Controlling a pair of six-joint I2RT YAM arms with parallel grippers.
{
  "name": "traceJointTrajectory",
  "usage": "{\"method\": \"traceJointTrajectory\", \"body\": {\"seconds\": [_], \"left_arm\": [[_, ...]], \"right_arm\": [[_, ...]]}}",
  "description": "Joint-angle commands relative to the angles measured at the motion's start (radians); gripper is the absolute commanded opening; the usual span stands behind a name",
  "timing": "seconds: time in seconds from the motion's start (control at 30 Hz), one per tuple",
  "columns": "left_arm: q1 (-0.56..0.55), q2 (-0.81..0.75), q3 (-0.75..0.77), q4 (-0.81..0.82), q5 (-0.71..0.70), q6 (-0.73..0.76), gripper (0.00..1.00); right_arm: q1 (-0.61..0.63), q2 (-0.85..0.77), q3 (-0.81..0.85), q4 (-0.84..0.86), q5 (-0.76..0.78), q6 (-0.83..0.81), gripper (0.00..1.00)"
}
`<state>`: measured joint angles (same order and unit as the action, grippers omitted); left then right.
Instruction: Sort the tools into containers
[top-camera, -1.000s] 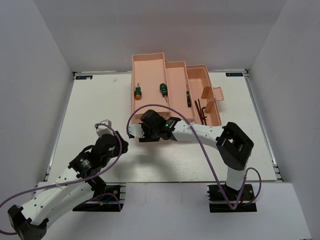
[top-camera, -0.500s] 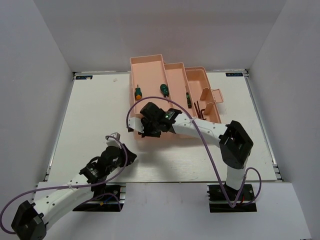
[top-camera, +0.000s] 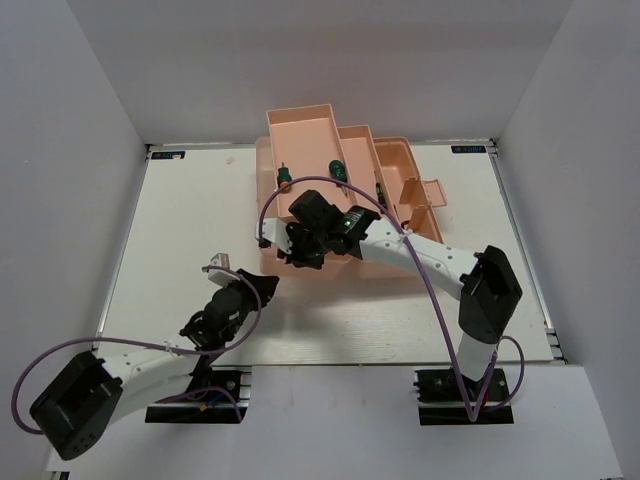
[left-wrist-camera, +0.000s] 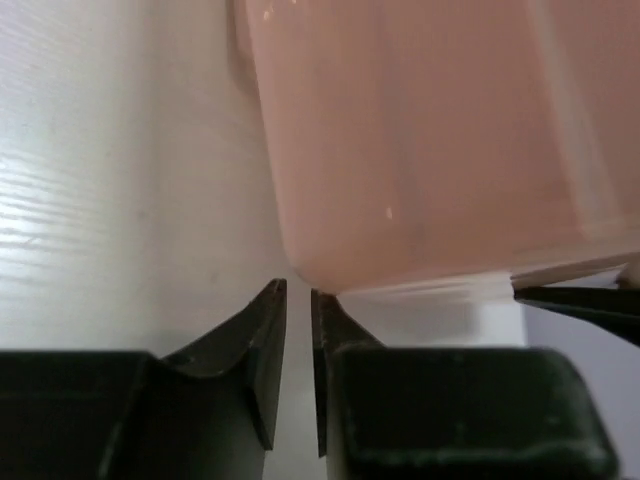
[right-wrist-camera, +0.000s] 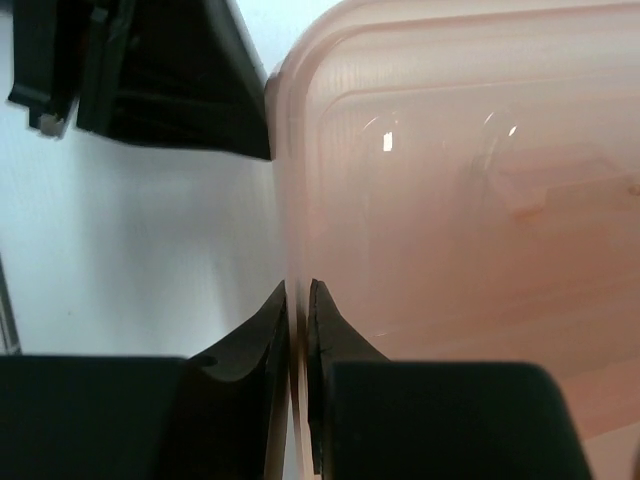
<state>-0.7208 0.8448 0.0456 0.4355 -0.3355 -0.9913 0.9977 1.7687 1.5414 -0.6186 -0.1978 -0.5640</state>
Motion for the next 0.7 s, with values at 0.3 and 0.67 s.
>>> {"method": "traceJointTrajectory", "body": {"seconds": [0.3,0.67], "left_arm": [[0.035,0.500,-0.056,0.774,-0.097,-0.099,0.33],[0.064,0.839,-0.010,1.278,0.059,-0.112,0.33]], "right_arm": [[-0.013,-0.147,-0.061,0.096,-0.149,0.108,0.00],[-0.004,-0.135,-0.084,0.051,-0.114,0.089,0.53]]}}
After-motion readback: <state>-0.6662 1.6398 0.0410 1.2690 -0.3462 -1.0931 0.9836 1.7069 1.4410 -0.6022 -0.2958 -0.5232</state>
